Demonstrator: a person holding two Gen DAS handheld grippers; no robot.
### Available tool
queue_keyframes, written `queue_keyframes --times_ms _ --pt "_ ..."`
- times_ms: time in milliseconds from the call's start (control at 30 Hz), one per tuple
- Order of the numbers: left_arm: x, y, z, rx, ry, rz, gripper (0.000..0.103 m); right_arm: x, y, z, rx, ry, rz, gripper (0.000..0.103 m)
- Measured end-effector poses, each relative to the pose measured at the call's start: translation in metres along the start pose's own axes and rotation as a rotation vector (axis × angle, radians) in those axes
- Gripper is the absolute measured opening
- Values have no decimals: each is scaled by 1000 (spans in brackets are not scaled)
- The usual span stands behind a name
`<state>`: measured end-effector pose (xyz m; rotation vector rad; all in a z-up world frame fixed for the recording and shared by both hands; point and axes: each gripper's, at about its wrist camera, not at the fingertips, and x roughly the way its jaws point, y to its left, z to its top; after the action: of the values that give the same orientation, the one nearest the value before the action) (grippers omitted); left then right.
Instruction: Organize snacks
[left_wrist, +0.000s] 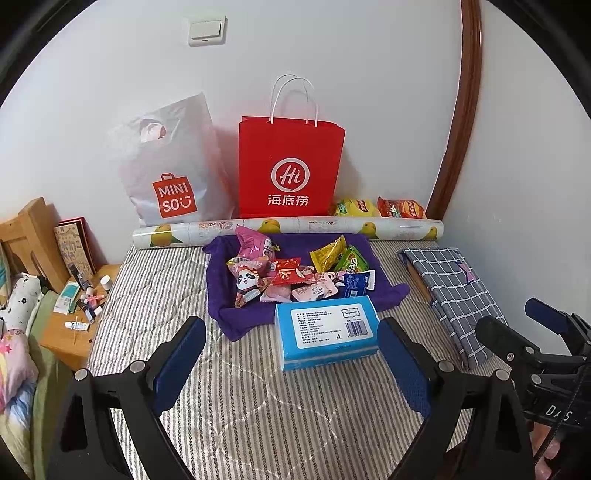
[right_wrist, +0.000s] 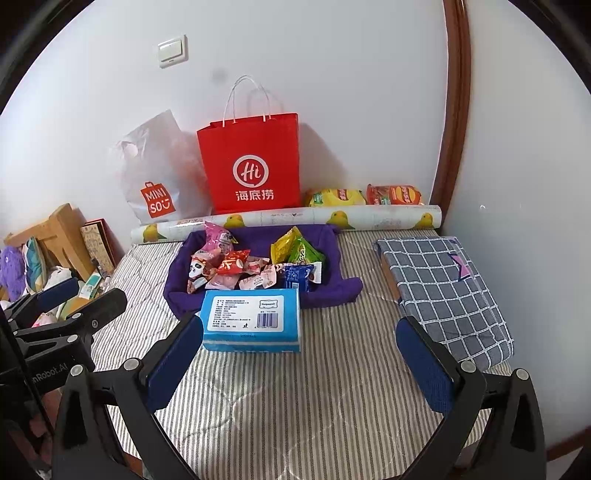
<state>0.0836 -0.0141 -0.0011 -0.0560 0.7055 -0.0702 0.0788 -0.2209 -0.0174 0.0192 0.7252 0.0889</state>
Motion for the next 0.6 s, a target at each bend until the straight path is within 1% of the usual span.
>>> queue_keyframes --times_ms 600 --pt "-2 -6 2 -1 2 -6 94 -3 -2 -1 6 -6 3 103"
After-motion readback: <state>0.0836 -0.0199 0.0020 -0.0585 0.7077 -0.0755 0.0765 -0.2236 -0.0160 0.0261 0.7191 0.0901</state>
